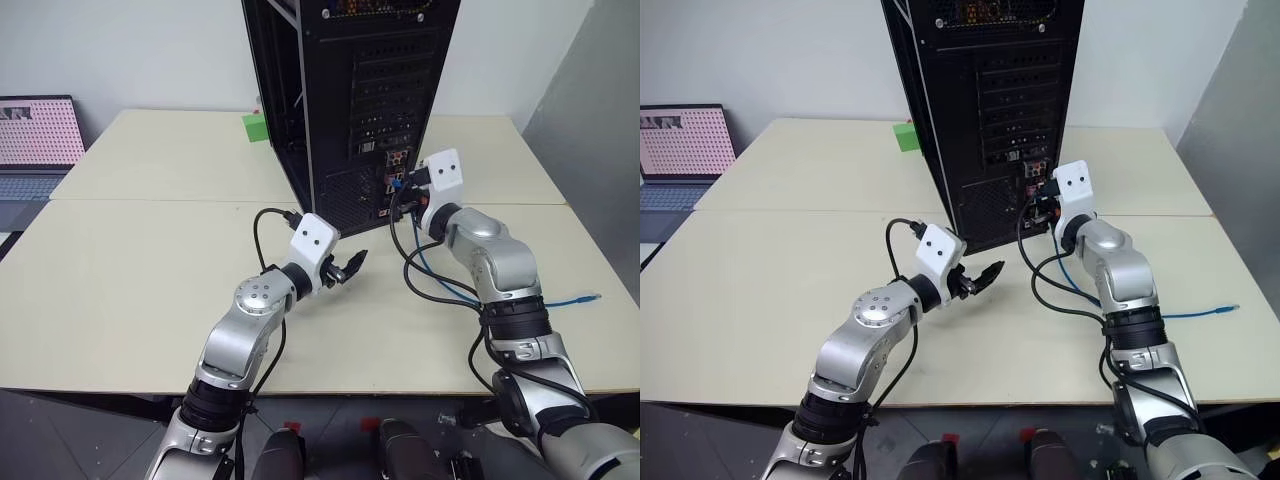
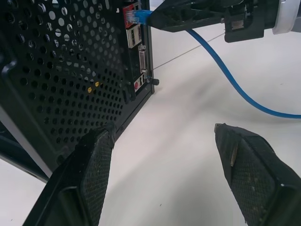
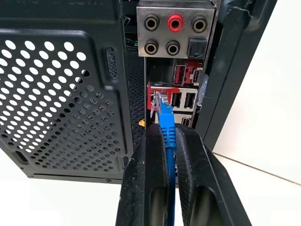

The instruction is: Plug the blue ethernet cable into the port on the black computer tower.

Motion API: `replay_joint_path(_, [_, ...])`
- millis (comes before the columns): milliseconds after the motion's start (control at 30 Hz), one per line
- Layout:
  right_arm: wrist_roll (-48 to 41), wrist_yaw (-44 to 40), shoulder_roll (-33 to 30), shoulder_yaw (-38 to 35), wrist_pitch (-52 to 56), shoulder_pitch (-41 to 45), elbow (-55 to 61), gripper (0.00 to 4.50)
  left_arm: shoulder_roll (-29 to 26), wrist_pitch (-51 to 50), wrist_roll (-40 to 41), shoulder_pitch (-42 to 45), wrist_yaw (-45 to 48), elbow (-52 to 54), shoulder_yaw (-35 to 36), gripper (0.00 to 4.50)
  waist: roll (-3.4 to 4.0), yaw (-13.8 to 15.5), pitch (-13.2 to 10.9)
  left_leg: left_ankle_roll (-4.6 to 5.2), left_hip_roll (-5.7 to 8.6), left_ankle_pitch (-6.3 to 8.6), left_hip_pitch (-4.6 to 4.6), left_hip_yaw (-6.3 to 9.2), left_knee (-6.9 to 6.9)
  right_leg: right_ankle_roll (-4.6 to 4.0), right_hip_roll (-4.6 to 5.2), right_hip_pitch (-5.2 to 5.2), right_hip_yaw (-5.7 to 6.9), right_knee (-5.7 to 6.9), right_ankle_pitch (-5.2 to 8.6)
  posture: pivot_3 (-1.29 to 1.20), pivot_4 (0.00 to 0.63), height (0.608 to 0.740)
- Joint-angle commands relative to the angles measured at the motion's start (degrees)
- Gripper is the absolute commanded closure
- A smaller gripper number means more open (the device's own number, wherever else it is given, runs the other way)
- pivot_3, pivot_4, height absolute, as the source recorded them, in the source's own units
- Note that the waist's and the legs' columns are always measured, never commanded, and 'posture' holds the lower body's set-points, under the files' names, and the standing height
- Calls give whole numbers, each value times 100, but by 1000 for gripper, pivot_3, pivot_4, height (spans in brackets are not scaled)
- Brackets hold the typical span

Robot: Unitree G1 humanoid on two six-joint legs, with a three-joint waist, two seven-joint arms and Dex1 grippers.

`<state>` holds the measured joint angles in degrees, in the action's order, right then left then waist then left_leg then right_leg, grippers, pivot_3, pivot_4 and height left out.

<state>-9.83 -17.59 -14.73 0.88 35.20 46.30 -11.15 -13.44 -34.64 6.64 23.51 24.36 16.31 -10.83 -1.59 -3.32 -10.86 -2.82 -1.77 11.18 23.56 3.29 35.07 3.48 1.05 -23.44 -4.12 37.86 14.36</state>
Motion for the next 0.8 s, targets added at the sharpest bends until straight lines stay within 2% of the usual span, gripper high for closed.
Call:
replay_joint_path(33, [58,-39,-7,-13,-124,222,65,4500,17,99,23,51,-11,236,-1,939,0,0,0,0,0,0,0,0,0,0,0,0,0,0,0,0,150,740])
replay_joint_path(433, [-181,0,62,-256,278,633,87,4500,100,65,30,103,-58,223,1,939,2,-18,-2,0,0,0,1,-1,0,0,0,-4,-1,1,0,0,150,740])
replay_joint_path(800, [-106,-11,103,-300,132,879,-288,4500,150,50,11,112,-79,217,-7,939,2,-76,-2,0,0,0,0,-2,0,1,-1,-5,-3,5,-1,0,150,740])
